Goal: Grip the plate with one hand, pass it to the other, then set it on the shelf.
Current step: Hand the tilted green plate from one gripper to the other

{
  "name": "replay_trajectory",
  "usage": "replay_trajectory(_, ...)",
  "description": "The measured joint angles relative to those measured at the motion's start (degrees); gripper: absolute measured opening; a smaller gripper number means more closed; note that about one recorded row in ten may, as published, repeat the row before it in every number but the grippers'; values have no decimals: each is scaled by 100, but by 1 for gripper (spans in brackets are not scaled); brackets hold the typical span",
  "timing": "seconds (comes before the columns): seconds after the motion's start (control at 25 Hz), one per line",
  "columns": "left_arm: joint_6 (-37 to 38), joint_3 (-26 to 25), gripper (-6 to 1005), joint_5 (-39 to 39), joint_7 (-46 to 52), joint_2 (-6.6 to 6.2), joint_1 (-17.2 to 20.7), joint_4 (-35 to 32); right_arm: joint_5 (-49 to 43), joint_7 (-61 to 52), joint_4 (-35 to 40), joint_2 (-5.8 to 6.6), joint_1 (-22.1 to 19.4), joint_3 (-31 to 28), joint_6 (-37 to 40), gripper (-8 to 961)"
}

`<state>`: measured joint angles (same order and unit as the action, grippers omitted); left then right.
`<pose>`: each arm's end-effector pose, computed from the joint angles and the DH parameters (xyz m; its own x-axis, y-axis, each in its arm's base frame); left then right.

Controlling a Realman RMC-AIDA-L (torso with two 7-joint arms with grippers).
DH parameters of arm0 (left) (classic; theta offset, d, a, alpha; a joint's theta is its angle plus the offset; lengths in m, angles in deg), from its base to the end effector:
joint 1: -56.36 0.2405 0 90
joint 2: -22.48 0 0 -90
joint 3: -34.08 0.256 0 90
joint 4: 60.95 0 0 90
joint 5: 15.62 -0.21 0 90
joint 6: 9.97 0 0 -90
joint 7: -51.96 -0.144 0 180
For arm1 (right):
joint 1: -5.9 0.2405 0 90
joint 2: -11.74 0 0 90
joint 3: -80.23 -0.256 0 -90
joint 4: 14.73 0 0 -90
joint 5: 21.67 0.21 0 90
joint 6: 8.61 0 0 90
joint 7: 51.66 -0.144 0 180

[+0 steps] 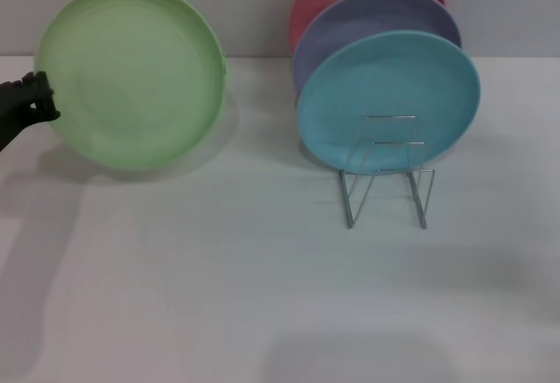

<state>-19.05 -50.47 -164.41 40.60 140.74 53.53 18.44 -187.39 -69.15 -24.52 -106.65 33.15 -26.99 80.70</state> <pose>-0.2614 0.3533 0.0406 0.6543 0.3216 0.6845 0.7413 -0.0937 -0.6646 0.3098 0.3342 0.1059 0.4980 0.5954 -0.6305 -0.8189 0.0836 -0.5679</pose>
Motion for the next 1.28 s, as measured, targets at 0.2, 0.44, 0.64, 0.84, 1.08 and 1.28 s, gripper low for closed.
replay_trajectory(0.2,592,219,32,3,43,1,16,-222,-3,0,4,-1,35,0,-1,679)
replay_trajectory(0.44,1827,826,32,4,60,-6,20,-664,-12,0,29,-11,71,8,-10,679)
replay_trajectory(0.64,3061,1279,32,0,87,-5,19,-1185,-19,0,32,-20,49,16,-19,679)
replay_trajectory(0.84,4348,1603,31,-49,663,-17,-63,-1987,-22,-1,18,-29,15,23,30,679)
replay_trajectory(1.08,5924,1907,31,-253,1487,-13,-141,-3062,-22,-34,-34,-35,-69,330,70,679)
replay_trajectory(1.28,6794,2212,31,-277,1513,29,-90,-3556,-22,-11,-81,-35,-211,1007,372,679)
